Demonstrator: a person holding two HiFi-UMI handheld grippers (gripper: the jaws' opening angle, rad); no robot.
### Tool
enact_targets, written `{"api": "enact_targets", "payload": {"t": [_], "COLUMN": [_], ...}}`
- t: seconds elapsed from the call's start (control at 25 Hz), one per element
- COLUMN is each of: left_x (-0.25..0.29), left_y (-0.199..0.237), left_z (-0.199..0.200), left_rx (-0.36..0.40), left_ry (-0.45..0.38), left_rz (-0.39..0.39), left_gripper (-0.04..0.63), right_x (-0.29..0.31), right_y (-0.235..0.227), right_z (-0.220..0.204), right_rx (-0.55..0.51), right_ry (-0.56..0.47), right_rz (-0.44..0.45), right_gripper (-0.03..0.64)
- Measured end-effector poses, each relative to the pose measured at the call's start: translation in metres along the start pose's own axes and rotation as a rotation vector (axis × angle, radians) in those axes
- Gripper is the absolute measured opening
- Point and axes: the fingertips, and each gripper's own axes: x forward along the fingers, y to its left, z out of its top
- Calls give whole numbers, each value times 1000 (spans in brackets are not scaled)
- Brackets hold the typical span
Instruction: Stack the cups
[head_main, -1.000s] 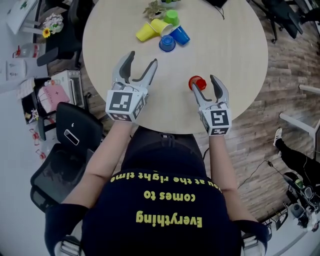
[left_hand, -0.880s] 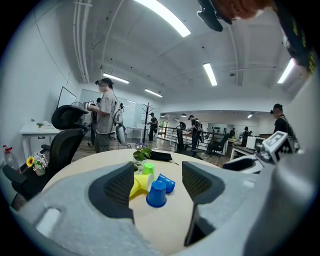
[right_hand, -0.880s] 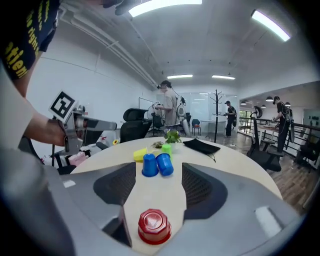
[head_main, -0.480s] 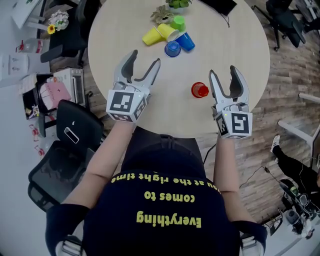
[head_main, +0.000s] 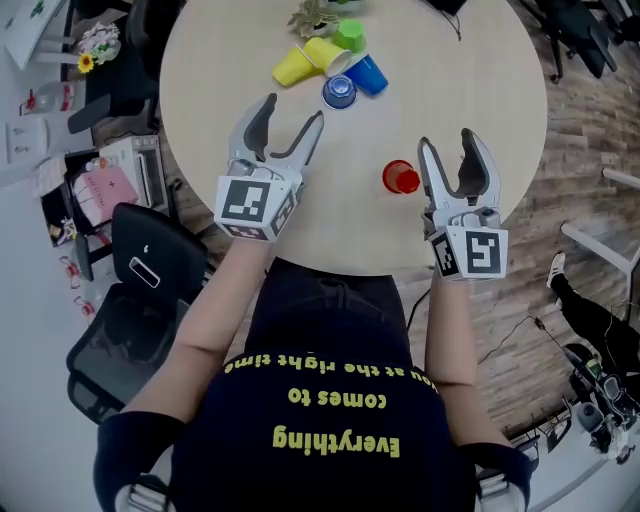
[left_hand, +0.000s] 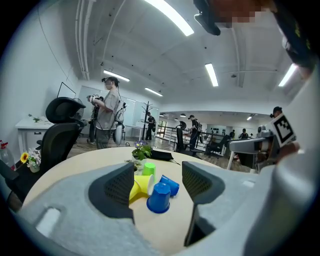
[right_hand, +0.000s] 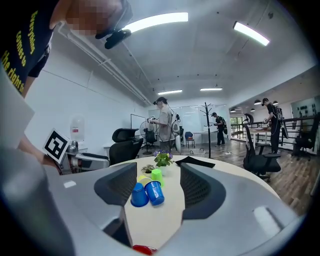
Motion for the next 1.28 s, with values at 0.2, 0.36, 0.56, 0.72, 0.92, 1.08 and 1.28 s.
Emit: {"api": "enact_targets", "payload": {"t": [0.2,0.36,0.56,0.72,0.92,1.08,1.28], "left_x": [34,63,92,103,109,103,83], "left_y": [-15,-24,-21,-18,-11,-15,-26], "left_z": [-18,-39,-73,-84,-90,-83,-63], "left_rx": [22,31,25,40,70,85,98], "left_ry": [44,89,170,197,225,215,176], "left_rz": [-52,-79,-74,-63,-37,-48,-76], "left_gripper": [299,299,290,272,212,210,210], "right_x": [-4,-9,-14,-16,-19,-20,-22], "right_y": [-9,-19,-28,-29,-30,-27,-25], "right_z": [-10,-18,-27,-32,-36,-31,-17], "right_rx": [24,30,39,49,54,50,40], "right_ry": [17,34,54,63,66,51,23], "right_rz": [-19,-37,-60,-62,-66,-63,-58], "right_gripper": [281,279,279,278,277,276,276]}}
